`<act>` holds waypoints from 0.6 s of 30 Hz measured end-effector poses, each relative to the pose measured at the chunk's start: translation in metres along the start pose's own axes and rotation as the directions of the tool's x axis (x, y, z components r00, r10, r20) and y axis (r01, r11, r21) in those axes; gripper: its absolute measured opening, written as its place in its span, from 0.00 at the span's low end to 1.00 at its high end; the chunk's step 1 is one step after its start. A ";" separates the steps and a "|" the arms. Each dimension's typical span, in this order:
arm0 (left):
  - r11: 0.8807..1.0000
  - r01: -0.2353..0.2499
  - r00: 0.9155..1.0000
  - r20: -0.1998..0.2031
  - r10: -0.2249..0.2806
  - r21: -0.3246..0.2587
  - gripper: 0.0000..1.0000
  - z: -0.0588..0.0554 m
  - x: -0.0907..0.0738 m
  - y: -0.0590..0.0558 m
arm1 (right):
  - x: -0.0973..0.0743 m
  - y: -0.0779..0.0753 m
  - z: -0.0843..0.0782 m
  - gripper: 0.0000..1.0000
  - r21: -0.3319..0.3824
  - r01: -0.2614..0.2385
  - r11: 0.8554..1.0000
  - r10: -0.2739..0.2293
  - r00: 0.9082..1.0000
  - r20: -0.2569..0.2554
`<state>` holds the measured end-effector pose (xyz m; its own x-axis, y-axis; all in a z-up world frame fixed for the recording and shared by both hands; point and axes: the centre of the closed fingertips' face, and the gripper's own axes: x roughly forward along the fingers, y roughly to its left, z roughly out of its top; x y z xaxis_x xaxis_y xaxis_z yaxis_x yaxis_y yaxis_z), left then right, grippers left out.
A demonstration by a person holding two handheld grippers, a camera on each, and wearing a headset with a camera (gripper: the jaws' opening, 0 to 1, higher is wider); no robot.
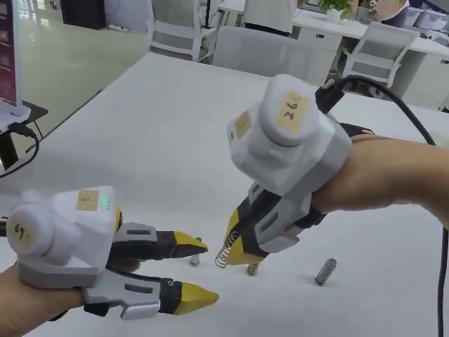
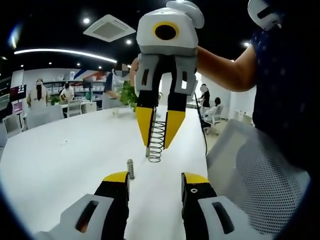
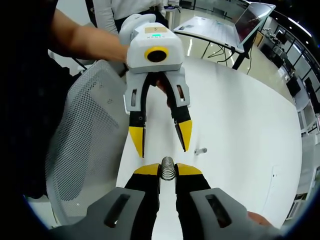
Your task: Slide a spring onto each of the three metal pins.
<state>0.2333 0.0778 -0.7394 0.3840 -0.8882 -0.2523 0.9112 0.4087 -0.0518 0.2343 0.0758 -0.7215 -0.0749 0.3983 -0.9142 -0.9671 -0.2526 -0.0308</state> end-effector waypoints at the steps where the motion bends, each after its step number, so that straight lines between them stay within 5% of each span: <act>1: 1.000 -0.005 1.000 -0.001 0.005 -0.003 0.37 -0.001 -0.001 0.001 | 0.000 0.000 0.000 0.08 0.000 0.001 1.000 -0.001 1.000 0.001; 18: 0.992 -0.115 0.993 -0.023 0.114 -0.054 0.57 -0.016 -0.021 0.018 | 0.001 -0.015 0.000 0.08 0.012 0.022 1.000 -0.022 1.000 -0.010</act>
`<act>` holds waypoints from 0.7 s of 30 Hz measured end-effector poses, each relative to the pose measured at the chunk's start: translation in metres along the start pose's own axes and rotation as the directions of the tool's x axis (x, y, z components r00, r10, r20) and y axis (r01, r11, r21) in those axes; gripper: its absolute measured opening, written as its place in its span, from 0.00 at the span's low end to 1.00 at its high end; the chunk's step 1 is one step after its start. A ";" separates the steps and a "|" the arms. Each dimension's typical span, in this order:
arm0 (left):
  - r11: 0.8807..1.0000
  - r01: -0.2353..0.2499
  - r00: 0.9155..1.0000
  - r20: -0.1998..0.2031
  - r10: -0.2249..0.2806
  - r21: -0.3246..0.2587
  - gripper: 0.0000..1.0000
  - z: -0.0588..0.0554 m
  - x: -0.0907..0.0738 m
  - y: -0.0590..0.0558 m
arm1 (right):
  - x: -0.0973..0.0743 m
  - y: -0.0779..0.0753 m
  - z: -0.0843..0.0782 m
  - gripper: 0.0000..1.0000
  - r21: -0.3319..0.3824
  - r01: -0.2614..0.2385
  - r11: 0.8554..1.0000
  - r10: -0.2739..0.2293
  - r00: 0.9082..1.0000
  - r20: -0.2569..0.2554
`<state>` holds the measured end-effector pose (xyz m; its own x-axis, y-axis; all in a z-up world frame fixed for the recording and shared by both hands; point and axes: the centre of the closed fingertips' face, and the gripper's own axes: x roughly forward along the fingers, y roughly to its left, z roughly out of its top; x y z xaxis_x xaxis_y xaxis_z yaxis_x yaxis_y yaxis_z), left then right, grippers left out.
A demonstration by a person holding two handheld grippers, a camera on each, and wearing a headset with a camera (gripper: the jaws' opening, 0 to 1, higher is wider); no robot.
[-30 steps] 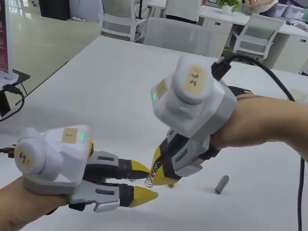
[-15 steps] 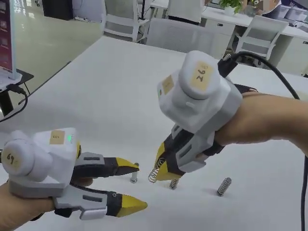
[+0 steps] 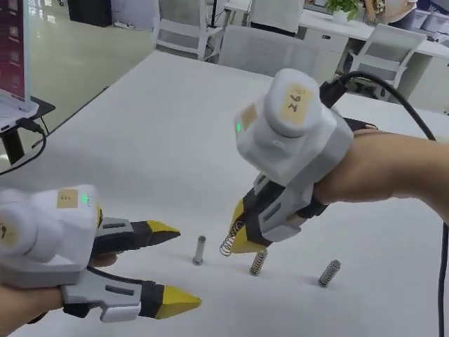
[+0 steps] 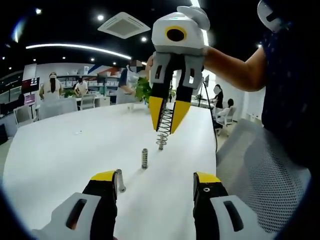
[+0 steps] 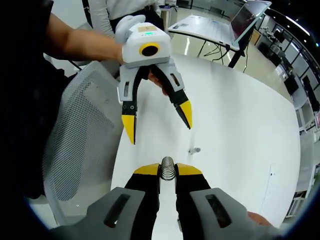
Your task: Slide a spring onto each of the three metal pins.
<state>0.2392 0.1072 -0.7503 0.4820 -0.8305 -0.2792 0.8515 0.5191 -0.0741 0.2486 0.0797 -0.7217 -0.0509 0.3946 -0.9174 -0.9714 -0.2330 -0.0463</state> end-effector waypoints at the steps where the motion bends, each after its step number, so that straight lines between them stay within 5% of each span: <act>1: 1.000 -0.003 1.000 -0.001 0.003 -0.002 0.57 -0.001 -0.001 0.001 | 0.000 -0.001 0.001 0.08 0.000 0.002 1.000 -0.002 1.000 0.001; 21: 0.999 -0.032 0.999 -0.009 0.032 -0.037 0.66 -0.011 -0.010 0.002 | 0.018 -0.039 0.004 0.09 -0.016 0.051 0.999 -0.052 0.998 -0.045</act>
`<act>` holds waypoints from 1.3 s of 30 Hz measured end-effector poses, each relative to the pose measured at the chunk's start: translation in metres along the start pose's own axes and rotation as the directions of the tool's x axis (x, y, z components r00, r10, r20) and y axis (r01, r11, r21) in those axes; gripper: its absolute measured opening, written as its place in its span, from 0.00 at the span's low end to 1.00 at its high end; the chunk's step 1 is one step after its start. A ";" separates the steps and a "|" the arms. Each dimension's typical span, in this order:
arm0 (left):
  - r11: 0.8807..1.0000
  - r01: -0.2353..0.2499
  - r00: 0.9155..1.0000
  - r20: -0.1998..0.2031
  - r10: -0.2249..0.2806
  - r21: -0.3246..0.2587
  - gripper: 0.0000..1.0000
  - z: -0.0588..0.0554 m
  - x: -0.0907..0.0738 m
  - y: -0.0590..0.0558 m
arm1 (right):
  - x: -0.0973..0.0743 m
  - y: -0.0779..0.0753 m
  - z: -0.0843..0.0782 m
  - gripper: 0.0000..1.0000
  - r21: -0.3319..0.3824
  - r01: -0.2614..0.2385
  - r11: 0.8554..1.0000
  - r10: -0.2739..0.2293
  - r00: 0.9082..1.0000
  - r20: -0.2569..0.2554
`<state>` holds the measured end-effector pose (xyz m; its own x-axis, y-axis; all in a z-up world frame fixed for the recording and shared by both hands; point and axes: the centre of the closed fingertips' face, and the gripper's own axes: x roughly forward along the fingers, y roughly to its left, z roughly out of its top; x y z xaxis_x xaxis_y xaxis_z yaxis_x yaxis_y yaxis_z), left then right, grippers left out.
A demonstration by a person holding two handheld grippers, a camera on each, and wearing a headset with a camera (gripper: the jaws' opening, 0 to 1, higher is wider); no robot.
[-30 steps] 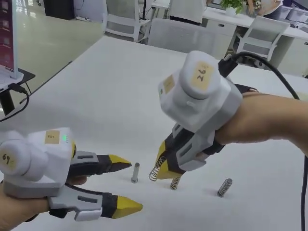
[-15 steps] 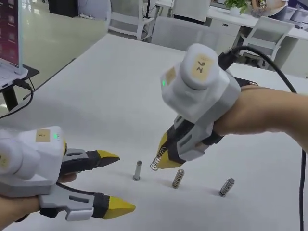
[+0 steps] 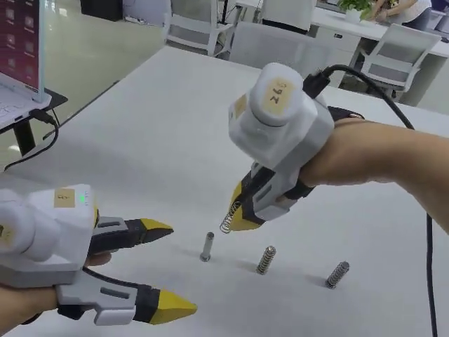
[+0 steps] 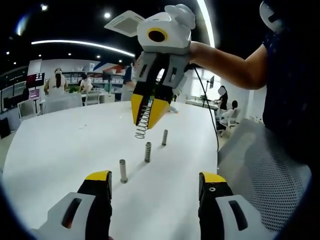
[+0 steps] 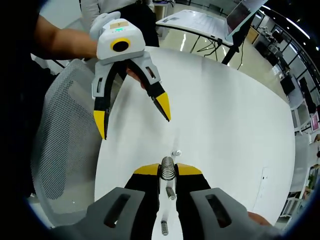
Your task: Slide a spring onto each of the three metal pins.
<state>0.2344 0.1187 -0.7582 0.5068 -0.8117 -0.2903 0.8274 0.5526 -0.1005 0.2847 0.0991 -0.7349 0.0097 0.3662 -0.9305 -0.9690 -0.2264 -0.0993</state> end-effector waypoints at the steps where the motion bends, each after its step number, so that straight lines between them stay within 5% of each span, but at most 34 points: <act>1: 1.000 0.001 1.000 -0.002 -0.001 -0.001 0.67 0.000 0.000 0.000 | 0.002 -0.002 0.000 0.09 0.002 -0.002 1.000 0.002 1.000 -0.004; 13: 1.000 0.000 1.000 -0.007 0.000 -0.007 0.68 -0.002 -0.001 0.000 | 0.025 -0.016 -0.002 0.09 0.004 -0.010 1.000 0.011 1.000 -0.029; 39: 1.000 -0.002 1.000 -0.016 0.001 -0.006 0.66 -0.003 -0.004 0.001 | 0.056 -0.021 -0.009 0.09 -0.024 -0.046 0.999 0.044 0.995 -0.086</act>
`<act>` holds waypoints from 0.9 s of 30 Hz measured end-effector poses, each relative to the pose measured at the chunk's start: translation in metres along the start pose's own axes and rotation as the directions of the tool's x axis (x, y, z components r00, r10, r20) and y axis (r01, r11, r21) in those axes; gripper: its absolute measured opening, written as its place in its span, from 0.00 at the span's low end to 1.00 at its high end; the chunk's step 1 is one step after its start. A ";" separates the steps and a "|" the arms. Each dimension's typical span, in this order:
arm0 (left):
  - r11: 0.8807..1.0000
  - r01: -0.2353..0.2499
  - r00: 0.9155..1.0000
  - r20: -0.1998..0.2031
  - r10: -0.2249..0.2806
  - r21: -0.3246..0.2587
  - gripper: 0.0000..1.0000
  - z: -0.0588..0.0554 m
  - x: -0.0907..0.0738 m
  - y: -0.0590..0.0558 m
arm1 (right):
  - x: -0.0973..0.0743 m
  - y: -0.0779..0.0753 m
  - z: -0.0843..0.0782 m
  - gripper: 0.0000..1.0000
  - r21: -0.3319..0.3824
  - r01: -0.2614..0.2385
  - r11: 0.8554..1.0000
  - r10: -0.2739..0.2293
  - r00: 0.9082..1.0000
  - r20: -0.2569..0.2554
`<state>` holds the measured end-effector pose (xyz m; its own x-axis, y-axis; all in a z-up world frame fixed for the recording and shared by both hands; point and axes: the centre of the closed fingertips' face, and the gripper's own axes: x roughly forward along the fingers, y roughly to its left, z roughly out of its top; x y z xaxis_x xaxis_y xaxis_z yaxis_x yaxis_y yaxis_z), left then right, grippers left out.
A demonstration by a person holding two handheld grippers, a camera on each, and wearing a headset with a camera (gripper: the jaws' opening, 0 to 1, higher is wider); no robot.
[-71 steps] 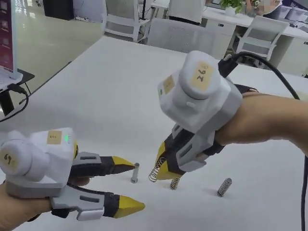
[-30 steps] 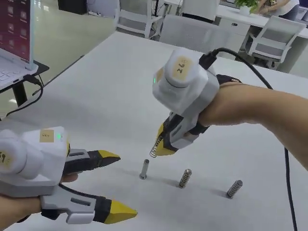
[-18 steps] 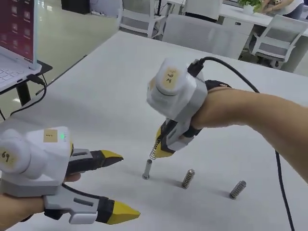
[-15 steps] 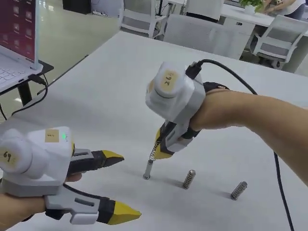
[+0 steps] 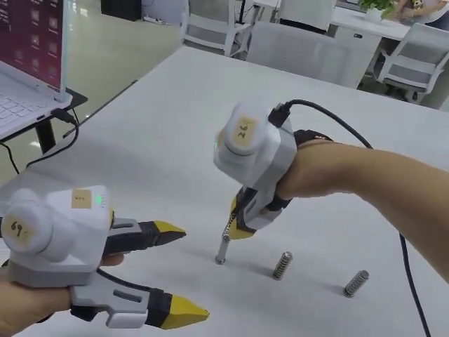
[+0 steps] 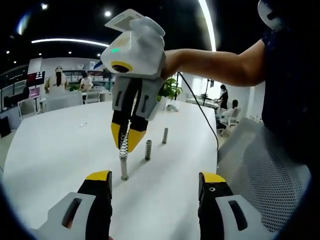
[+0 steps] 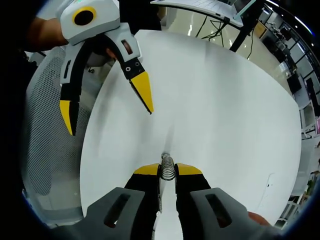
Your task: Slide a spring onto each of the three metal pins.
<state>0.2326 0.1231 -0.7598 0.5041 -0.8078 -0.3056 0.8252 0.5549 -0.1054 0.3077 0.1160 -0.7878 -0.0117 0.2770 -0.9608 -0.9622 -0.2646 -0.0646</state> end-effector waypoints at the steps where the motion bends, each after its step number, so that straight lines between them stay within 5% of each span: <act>1: 1.000 0.000 1.000 0.000 0.000 0.000 0.66 0.000 0.000 0.000 | 0.001 0.000 -0.001 0.09 0.002 -0.004 1.000 0.004 1.000 -0.004; 27: 1.000 0.000 1.000 -0.003 0.000 -0.003 0.64 -0.002 0.000 0.003 | 0.034 0.007 -0.008 0.09 -0.003 -0.029 1.000 0.029 0.998 -0.050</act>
<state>0.2342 0.1250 -0.7617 0.5029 -0.8074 -0.3085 0.8248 0.5550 -0.1081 0.3024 0.1157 -0.8227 -0.0259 0.2228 -0.9745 -0.9605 -0.2756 -0.0375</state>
